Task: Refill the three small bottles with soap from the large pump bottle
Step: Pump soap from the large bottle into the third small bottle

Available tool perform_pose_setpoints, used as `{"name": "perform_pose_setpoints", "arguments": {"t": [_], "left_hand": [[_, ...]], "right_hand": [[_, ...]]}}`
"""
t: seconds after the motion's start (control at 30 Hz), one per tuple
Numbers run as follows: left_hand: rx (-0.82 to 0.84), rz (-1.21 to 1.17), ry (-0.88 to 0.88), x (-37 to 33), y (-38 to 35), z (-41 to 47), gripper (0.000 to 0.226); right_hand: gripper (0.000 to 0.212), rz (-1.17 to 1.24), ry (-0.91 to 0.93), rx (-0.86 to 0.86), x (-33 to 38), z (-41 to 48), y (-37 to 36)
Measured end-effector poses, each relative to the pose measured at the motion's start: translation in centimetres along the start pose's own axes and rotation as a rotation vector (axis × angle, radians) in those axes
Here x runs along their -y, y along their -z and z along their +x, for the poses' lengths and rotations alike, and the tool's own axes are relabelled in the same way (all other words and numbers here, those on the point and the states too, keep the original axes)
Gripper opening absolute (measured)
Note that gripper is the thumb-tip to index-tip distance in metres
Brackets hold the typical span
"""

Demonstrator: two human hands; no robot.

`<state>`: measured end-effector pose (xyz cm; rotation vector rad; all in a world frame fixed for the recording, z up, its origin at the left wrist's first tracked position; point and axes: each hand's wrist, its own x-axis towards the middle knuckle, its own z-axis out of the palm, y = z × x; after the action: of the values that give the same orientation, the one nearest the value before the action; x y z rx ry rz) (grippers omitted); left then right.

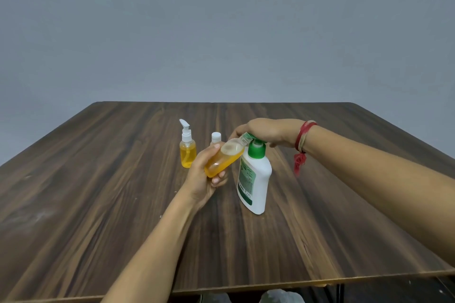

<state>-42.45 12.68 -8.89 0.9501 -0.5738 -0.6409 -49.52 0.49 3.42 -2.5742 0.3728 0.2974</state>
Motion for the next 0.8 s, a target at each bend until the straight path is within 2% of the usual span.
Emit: {"name": "perform_pose_setpoints", "arguments": {"t": [0.8], "left_hand": [[-0.019, -0.007, 0.001, 0.03, 0.16, 0.05, 0.03]], "right_hand": [[0.037, 0.003, -0.004, 0.004, -0.09, 0.31, -0.09]]}}
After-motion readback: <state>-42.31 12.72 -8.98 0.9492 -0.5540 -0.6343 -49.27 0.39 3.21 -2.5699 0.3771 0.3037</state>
